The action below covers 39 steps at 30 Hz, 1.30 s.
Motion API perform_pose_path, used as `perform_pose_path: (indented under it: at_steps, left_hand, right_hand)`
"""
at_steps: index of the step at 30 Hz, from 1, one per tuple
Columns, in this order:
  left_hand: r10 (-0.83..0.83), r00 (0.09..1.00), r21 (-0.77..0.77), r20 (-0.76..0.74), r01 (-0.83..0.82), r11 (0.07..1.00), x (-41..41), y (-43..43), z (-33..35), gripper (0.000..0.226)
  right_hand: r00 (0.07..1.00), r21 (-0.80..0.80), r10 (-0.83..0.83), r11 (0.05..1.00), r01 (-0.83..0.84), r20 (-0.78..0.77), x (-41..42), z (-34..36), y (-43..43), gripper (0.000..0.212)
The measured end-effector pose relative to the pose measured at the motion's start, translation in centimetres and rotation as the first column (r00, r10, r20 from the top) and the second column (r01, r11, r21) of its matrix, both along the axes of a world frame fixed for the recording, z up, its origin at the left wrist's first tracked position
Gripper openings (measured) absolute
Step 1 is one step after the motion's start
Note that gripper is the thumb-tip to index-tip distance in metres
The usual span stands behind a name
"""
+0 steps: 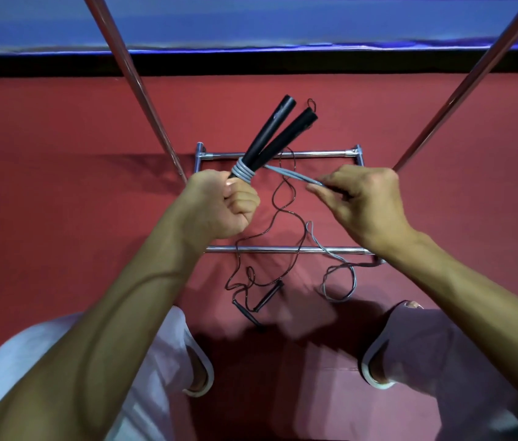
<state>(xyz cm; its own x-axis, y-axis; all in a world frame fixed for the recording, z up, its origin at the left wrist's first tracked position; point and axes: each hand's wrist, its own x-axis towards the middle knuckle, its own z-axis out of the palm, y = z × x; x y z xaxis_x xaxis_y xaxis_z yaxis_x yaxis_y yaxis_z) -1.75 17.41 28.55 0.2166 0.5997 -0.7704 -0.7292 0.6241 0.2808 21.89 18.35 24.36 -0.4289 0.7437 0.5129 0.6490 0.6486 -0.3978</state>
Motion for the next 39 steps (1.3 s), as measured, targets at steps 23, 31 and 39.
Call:
perform_pose_path:
  at_steps: [23,31,39]
  left_hand:
    - [0.137,0.99,-0.11,0.017,-0.134,0.985,0.7,-0.2,-0.4,0.04]
    - [0.154,0.595,0.217,-0.789,0.035,0.976,4.0,-0.7,-2.6,0.038]
    - [0.383,-0.276,0.147,-0.881,0.611,0.778,4.9,-1.4,-3.4,0.045]
  right_hand:
    - [0.987,-0.472,-0.03,0.876,0.101,0.155,-0.6,1.9,-1.1,0.039]
    - [0.815,-0.884,-0.395,-0.014,-0.466,-0.424,-1.7,4.2,-1.7,0.035]
    - [0.831,-0.91,-0.491,-0.16,-0.381,-0.262,-0.9,3.7,-0.3,0.044]
